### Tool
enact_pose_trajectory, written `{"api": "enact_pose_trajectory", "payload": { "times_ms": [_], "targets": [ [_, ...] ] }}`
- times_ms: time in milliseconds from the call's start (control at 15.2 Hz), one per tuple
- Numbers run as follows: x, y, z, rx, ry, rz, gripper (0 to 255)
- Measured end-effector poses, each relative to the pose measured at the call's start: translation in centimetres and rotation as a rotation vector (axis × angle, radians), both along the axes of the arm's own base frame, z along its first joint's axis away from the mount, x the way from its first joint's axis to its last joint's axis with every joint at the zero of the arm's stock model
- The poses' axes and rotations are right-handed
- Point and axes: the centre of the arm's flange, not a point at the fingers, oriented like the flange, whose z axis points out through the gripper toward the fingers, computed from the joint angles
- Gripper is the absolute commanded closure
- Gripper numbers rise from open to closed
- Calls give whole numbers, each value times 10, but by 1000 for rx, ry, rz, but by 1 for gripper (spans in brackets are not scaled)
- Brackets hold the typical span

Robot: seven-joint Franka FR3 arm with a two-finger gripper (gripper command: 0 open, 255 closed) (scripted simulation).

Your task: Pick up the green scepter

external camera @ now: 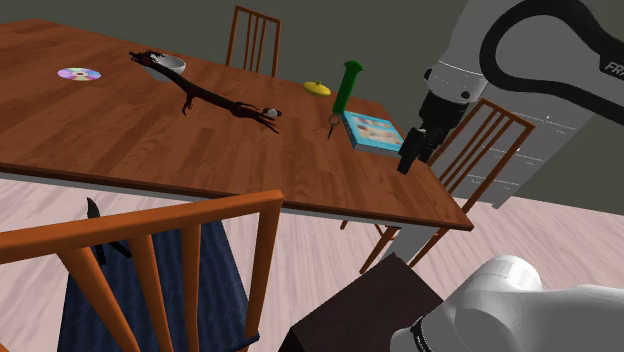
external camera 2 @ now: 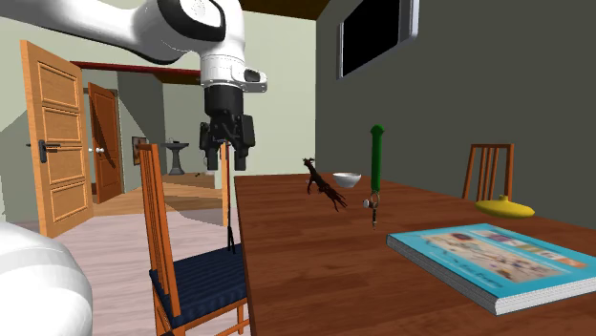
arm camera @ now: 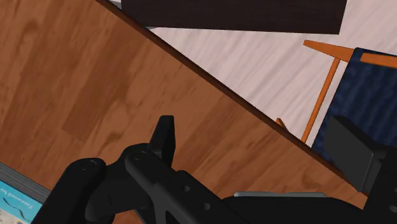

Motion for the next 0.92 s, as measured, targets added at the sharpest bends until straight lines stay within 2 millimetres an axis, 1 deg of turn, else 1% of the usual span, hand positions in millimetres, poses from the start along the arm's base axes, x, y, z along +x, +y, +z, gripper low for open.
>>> {"api": "enact_pose_trajectory", "payload": {
  "times_ms": [66,198,396,660,792,924],
  "targets": [
    [0,0,0,0,0,0,0],
    [10,2,-7,-11,-26,-20,0],
    [35,-2,-24,-35,-91,-66,0],
    [66,-6,-41,-70,-188,-132,0],
    [87,-11,-48,-87,-236,-166,0],
    [105,-12,-57,-105,-283,-199,0]
  ]
}}
